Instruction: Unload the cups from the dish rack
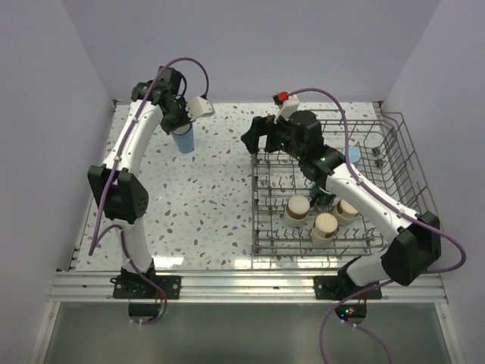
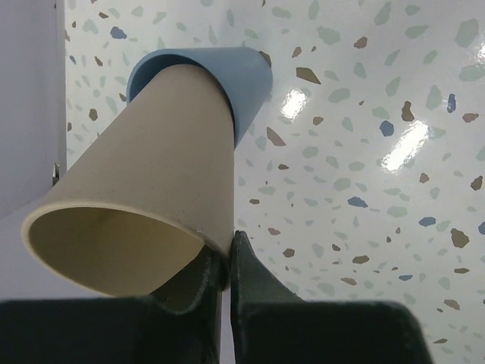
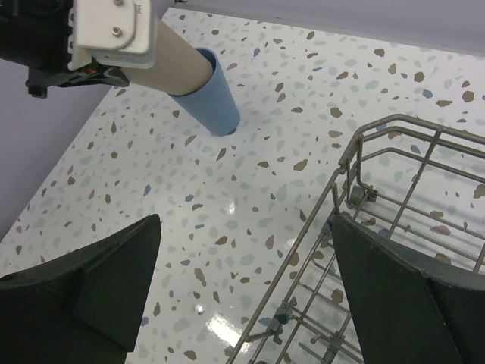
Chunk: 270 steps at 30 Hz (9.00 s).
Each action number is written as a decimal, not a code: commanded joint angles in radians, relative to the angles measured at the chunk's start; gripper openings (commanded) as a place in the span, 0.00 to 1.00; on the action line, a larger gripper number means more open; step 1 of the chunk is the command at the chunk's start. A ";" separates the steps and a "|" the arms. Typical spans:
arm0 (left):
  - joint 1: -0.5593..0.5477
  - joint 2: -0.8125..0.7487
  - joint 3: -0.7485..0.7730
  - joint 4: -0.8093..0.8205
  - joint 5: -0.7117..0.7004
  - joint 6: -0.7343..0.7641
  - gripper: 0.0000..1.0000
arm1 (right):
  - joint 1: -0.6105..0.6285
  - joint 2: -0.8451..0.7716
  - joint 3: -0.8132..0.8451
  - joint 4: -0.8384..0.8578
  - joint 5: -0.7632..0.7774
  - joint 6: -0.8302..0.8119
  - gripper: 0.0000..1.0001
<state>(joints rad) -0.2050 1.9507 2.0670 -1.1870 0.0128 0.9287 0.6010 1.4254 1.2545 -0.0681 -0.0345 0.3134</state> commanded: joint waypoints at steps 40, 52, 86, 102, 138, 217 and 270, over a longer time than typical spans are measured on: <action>-0.022 -0.335 -0.332 0.487 0.183 -0.442 0.75 | -0.352 -0.108 -0.075 -0.357 0.441 -0.031 0.98; -0.022 -0.493 -0.617 0.561 0.271 -0.507 0.76 | -0.483 0.027 -0.119 -0.268 0.601 0.041 0.98; -0.022 -0.550 -0.670 0.573 0.328 -0.476 0.76 | -0.484 0.067 -0.260 -0.150 0.505 0.250 0.63; -0.020 -0.555 -0.671 0.576 0.329 -0.469 0.77 | -0.486 0.072 -0.283 -0.093 0.564 0.213 0.06; 0.246 -0.547 -0.694 0.909 0.985 -0.838 0.75 | -0.371 -0.275 -0.041 0.008 0.114 0.122 0.00; 0.167 -0.708 -0.680 0.431 0.485 -0.504 0.00 | 0.008 0.080 -0.040 0.328 -0.189 0.488 0.80; 0.437 0.041 -0.232 -0.060 0.002 -0.016 0.52 | 0.008 -0.008 -0.033 0.099 -0.077 0.251 0.82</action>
<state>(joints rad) 0.2279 2.0327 1.7878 -1.2621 -0.0048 0.9176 0.6094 1.4200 1.1942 0.0360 -0.1394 0.5823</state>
